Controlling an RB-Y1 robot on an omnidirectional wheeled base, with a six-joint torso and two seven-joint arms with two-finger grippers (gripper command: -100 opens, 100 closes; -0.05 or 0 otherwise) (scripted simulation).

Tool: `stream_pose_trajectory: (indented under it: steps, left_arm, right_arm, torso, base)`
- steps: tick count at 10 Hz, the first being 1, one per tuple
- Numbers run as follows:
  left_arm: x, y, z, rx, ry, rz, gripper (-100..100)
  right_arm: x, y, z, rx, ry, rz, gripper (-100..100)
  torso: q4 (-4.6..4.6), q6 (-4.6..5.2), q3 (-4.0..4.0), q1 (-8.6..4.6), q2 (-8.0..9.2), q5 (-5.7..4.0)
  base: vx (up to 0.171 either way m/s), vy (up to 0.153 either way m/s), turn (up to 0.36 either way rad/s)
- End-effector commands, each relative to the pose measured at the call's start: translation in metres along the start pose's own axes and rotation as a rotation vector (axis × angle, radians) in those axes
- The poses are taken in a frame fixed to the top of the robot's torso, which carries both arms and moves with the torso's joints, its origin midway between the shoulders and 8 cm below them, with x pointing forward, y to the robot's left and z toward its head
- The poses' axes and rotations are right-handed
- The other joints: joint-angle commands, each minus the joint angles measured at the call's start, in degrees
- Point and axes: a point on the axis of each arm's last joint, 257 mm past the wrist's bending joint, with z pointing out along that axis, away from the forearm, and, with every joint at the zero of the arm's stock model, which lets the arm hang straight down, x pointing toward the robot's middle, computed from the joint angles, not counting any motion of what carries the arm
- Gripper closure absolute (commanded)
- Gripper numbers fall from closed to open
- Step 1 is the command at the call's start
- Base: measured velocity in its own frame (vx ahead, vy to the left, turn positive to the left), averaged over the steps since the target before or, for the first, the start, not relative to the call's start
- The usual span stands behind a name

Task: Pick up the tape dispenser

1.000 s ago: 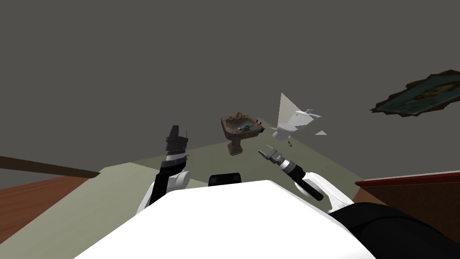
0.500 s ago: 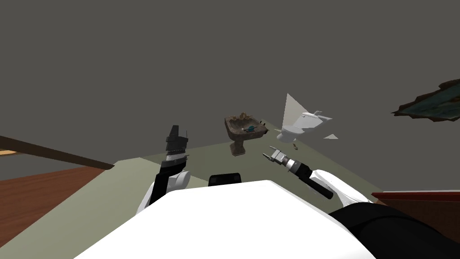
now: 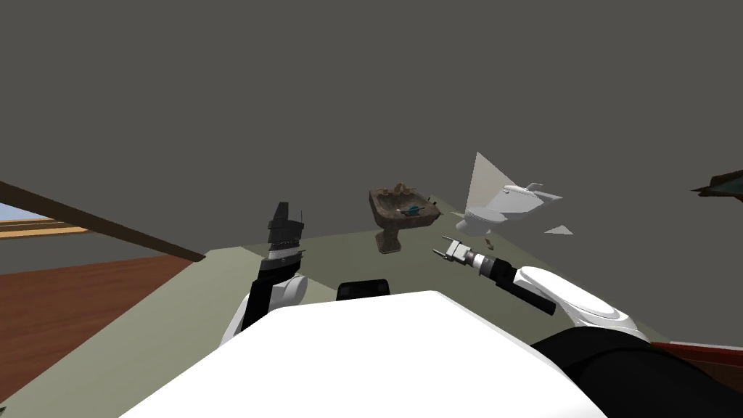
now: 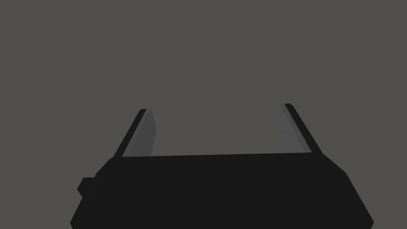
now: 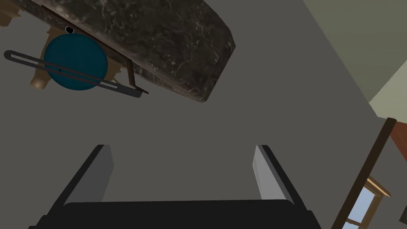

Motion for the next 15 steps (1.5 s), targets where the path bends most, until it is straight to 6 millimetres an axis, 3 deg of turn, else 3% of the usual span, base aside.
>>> stream_pose_trajectory:
  steps: [1, 2, 3, 5, 6, 7, 8, 9, 10, 15]
  left_arm:
    - [0.000, 0.000, 0.000, 0.000, 0.000, 0.000, 0]
    - [0.000, 0.000, 0.000, 0.000, 0.000, 0.000, 0]
    - [0.000, 0.000, 0.000, 0.000, 0.000, 0.000, 0]
    - [0.000, 0.000, 0.000, 0.000, 0.000, 0.000, 0]
    - [0.000, 0.000, 0.000, 0.000, 0.000, 0.000, 0]
    - [0.000, 0.000, 0.000, 0.000, 0.000, 0.000, 0]
    - [0.000, 0.000, 0.000, 0.000, 0.000, 0.000, 0]
    - [0.000, 0.000, 0.000, 0.000, 0.000, 0.000, 0]
    - [0.000, 0.000, 0.000, 0.000, 0.000, 0.000, 0]
    - [0.000, 0.000, 0.000, 0.000, 0.000, 0.000, 0]
  right_arm:
    - [0.018, -0.014, -0.007, -0.010, 0.064, -0.060, -100]
    - [0.017, -0.019, -0.008, -0.023, 0.076, -0.084, -100]
    - [0.033, -0.030, -0.016, -0.027, 0.129, -0.122, -100]
    - [0.029, -0.036, -0.016, -0.047, 0.139, -0.157, -100]
    - [0.042, -0.049, -0.024, -0.056, 0.193, -0.200, -100]
    - [0.039, -0.052, -0.024, -0.066, 0.198, -0.219, -100]
    - [0.053, -0.063, -0.032, -0.072, 0.247, -0.250, -100]
    - [0.049, -0.068, -0.031, -0.085, 0.255, -0.276, -100]
    - [0.060, -0.078, -0.040, -0.094, 0.302, -0.306, -100]
    - [0.069, -0.109, -0.053, -0.145, 0.406, -0.422, -100]
  torso:
    - [0.00, 0.00, 0.00, 0.00, 0.00, 0.00]
    - [0.00, -0.04, 0.00, 0.02, -0.01, 0.00]
    - [0.00, 0.00, 0.00, -0.03, 0.00, -0.01]
    - [-0.01, 0.01, -0.03, -0.07, -0.05, -0.02]
    - [0.01, 0.03, 0.02, -0.09, 0.04, -0.03]
    - [0.00, -0.04, 0.00, -0.07, -0.01, -0.02]
    - [0.00, 0.01, 0.00, -0.07, 0.00, -0.02]
    - [-0.02, -0.04, -0.04, -0.05, -0.08, -0.02]
    - [-0.02, 0.02, -0.05, -0.06, -0.08, -0.02]
    - [-0.02, -0.01, -0.06, -0.07, -0.09, -0.03]
  base:
    - [0.039, 0.046, 0.181]
    - [0.036, 0.027, 0.105]
    - [0.051, 0.029, 0.215]
    - [0.040, 0.009, 0.051]
    - [0.042, 0.019, 0.205]
    - [0.041, 0.015, 0.127]
    - [0.060, 0.023, 0.222]
    - [0.060, 0.014, 0.103]
    - [0.075, 0.020, 0.170]
    - [0.059, 0.006, 0.151]
